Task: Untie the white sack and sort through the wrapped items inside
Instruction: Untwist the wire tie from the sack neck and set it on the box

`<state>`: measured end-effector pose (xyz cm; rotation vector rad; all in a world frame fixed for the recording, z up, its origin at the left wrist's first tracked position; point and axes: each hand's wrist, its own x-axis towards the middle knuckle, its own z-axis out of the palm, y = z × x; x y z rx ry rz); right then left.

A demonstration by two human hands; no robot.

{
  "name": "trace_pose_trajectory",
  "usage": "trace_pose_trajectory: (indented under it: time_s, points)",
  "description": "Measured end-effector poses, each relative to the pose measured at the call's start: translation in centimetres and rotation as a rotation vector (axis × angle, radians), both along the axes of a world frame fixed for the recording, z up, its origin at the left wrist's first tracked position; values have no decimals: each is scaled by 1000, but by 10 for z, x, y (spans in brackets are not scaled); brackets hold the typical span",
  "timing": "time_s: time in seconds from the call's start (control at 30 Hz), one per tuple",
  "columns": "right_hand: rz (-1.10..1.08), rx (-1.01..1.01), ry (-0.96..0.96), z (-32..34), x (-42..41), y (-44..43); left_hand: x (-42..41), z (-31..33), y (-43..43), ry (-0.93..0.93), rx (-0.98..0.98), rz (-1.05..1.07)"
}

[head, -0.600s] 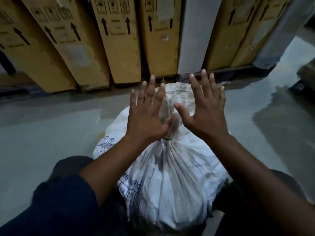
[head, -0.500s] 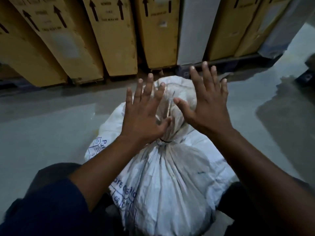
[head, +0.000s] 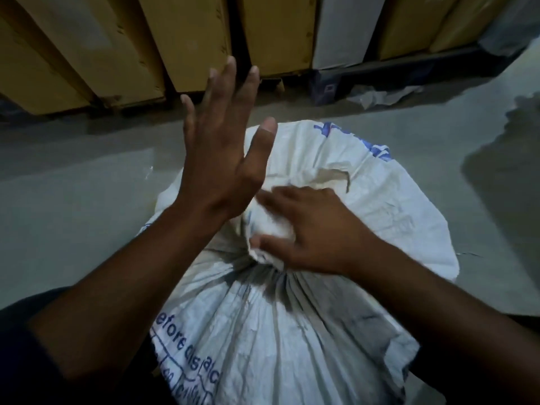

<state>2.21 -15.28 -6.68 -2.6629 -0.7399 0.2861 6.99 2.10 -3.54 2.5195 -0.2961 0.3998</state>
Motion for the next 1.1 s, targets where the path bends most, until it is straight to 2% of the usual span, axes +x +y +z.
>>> trace_pose_trajectory:
  time_s: [0.07,0.17,0.37,0.5,0.6,0.77,0.83,0.9,0.97,1.1]
  points:
    - [112,-118,-109,-10,-18,9,-2,-2,-5,-11,62,-22]
    - [219,-169,-219,-19,-38,19,-6,-11,-17,14,144,-116]
    - [281,-160,-338,-32,-69,28,-17,-52,-27,362,283,-248]
    - [360,-69,-132,-12,-75,23,-25,-61,-26,804,358,-279]
    - [420,93,-77,16,-68,5,-33,-52,-18,973,276,-244]
    - [79,606,-130,34,-61,-20,-53,-58,-3,914,376,-306]
    - [-134,754,-132,33,-54,-23,-69,-59,-9,925,283,-224]
    - [-329,732,-166,25,-44,-27,-86,-55,-20,898,213,-144]
    - [-430,631,-133,11,-36,-31,-99,-43,-29,857,249,-99]
    - [-329,452,-37,-19,-39,-30,-133,-28,-33,760,182,-107]
